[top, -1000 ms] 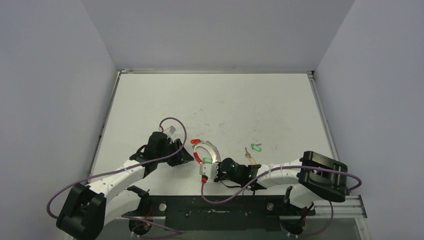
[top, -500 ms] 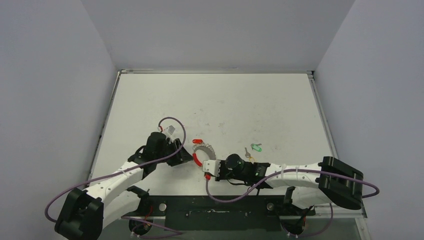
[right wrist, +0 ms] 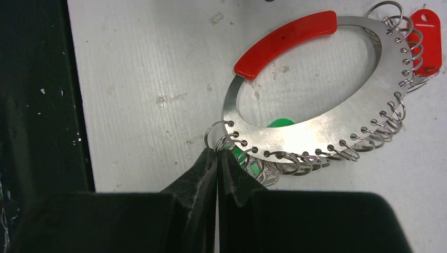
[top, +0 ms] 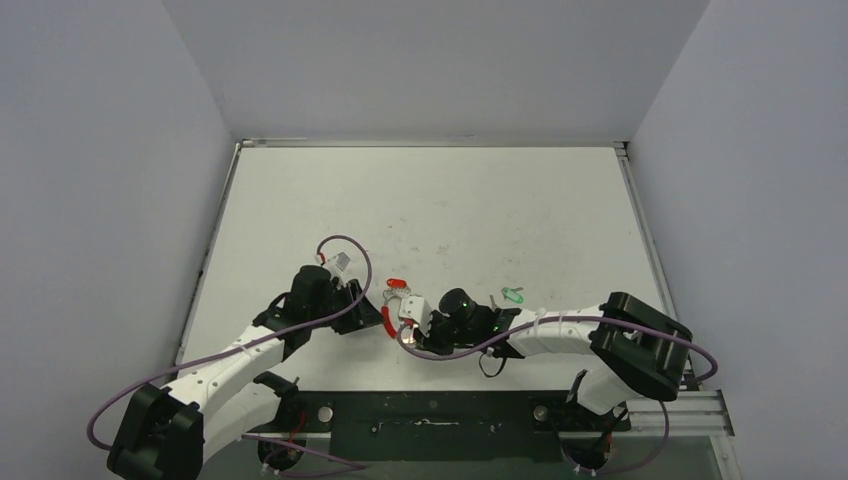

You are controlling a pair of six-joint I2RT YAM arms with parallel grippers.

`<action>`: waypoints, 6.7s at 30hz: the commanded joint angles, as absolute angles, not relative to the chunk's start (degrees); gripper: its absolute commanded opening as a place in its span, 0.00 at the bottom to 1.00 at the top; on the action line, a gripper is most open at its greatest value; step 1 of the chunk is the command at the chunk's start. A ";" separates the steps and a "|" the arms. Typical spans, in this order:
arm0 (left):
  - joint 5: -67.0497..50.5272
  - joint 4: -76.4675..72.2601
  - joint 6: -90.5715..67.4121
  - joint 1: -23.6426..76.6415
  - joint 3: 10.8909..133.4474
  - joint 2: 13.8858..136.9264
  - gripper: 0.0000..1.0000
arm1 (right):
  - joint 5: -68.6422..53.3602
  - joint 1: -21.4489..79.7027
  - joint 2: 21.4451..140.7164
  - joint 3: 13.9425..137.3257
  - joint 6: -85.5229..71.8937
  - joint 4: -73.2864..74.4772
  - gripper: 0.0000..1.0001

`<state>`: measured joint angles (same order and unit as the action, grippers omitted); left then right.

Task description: Put the keys on the keyring

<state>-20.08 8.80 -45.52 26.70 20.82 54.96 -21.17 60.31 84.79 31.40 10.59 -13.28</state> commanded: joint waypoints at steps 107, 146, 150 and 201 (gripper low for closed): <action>-17.21 14.56 -43.58 26.46 20.24 35.66 0.60 | -4.09 68.04 80.79 30.57 24.02 -25.00 0.38; -18.46 11.96 -45.42 26.52 18.03 37.33 0.60 | -17.49 60.72 78.96 26.22 42.86 -21.75 0.50; -18.54 11.99 -45.46 26.47 18.02 37.30 0.60 | -22.20 58.35 80.84 28.06 47.28 -19.75 0.48; -17.93 14.03 -45.89 26.46 17.73 34.65 0.60 | -26.60 58.04 86.27 39.45 54.88 -4.39 0.00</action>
<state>-17.89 15.22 -46.06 26.79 16.97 35.42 -26.72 58.06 88.53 36.77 56.16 -6.00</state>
